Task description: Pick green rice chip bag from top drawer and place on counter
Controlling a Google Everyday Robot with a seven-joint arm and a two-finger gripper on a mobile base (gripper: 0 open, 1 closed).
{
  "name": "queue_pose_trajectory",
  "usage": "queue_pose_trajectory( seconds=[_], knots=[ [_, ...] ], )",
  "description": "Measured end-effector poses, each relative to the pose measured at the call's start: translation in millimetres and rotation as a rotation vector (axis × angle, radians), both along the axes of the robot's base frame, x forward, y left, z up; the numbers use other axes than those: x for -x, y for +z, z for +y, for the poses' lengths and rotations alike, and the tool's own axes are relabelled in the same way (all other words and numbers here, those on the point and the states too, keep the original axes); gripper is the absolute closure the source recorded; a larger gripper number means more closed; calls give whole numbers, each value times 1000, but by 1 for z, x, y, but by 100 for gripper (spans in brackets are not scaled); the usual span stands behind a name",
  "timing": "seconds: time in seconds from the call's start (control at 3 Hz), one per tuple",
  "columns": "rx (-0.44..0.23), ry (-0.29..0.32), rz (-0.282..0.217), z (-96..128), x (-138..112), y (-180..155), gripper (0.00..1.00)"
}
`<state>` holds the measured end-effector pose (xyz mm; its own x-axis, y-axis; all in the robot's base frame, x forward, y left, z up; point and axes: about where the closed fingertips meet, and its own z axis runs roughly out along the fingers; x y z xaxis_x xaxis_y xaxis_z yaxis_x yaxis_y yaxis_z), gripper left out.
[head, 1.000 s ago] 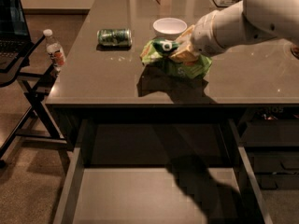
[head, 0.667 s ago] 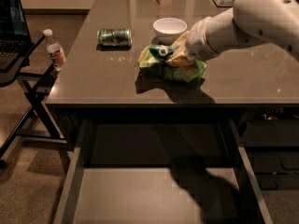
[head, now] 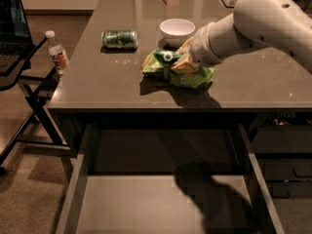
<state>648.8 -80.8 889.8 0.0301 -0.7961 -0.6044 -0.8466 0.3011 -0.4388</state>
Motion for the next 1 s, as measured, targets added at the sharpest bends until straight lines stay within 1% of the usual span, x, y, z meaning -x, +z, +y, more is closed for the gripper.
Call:
queue_pose_trajectory(
  seconds=[0.67, 1.0],
  knots=[
    [0, 0, 0, 0, 0, 0, 11],
    [0, 0, 0, 0, 0, 0, 0]
  ],
)
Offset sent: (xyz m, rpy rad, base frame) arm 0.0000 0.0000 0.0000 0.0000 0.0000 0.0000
